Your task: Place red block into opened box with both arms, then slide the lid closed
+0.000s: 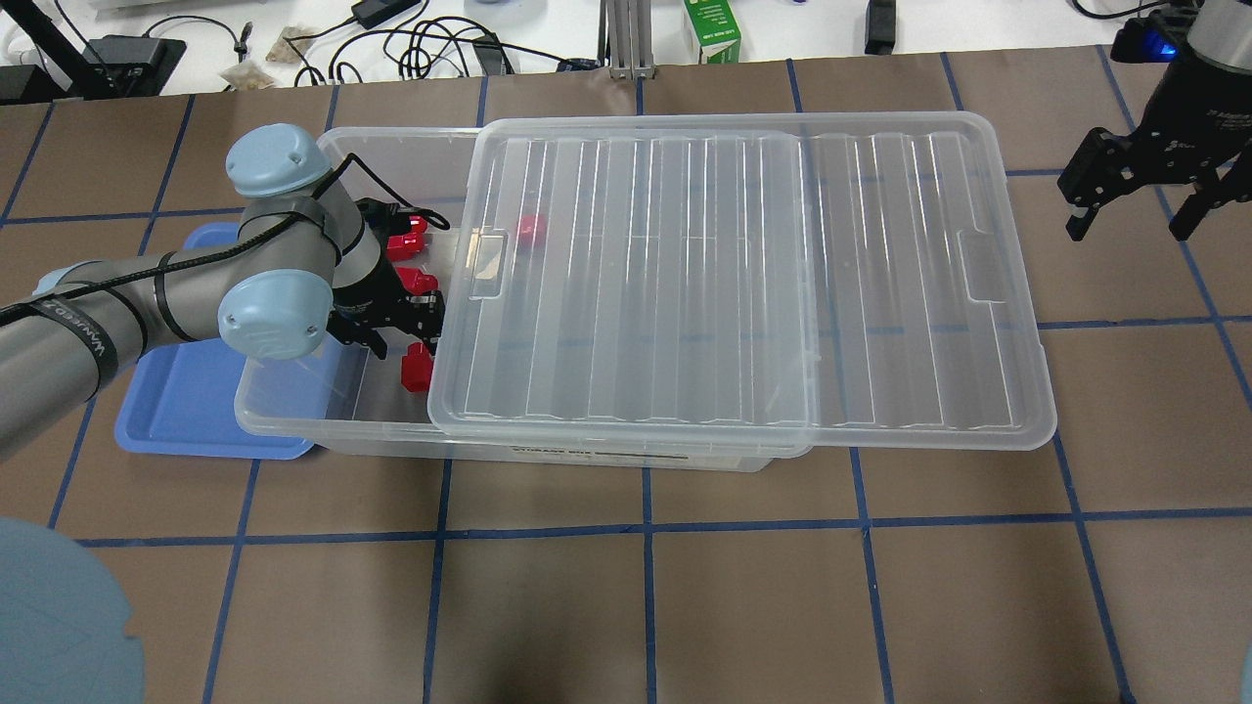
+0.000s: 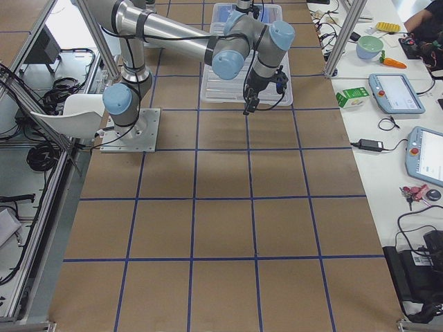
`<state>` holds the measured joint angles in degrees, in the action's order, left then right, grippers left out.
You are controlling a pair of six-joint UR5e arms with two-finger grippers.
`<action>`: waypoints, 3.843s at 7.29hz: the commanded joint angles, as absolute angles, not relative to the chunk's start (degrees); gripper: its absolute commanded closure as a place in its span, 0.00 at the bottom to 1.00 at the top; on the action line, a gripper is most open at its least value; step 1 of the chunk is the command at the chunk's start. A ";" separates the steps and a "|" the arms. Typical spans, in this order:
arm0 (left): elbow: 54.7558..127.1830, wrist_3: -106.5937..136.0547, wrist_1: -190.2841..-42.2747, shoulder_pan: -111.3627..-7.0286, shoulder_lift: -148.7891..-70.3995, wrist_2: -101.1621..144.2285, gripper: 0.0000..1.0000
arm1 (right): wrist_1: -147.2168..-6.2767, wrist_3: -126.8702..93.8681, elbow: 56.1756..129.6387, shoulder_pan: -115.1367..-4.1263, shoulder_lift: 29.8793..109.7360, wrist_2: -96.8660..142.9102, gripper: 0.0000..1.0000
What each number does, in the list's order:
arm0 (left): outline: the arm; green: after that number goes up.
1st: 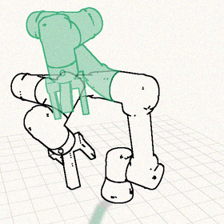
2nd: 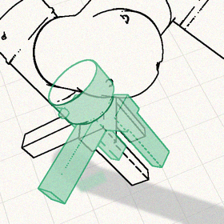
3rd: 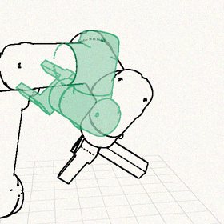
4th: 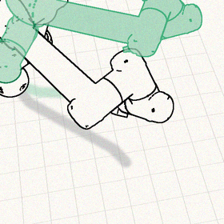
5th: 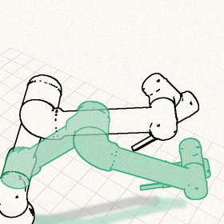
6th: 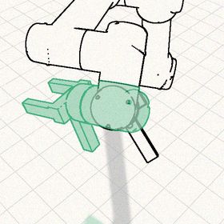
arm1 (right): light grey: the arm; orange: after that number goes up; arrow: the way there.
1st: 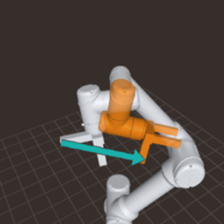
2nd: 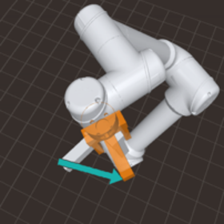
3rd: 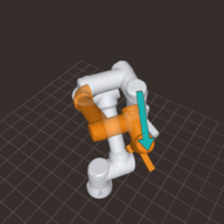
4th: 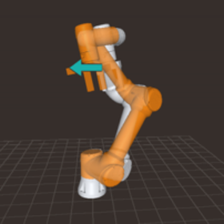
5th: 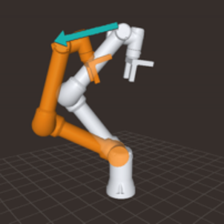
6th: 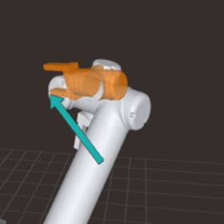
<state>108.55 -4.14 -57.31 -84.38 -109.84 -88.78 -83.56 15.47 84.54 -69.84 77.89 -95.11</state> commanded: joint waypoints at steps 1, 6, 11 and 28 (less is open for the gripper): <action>107.41 -4.22 -58.44 -84.55 -107.59 -89.99 0.08 | -83.50 15.12 84.55 -70.13 77.87 -94.92 0.00; 89.59 -3.25 -83.20 -86.57 -98.37 -91.85 0.00 | -86.54 15.55 88.32 -70.31 77.52 -92.82 0.00; 87.89 -2.46 -85.61 -89.74 -91.23 -93.52 0.00 | -91.05 14.86 92.54 -69.87 77.61 -93.78 0.00; 86.13 -2.90 -85.34 -85.96 -91.49 -92.11 0.00 | -91.75 0.71 93.87 -84.10 77.26 -90.79 0.00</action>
<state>86.17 -2.95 -85.31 -85.96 -91.46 -92.07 -91.07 2.57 93.87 -82.56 77.28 -91.35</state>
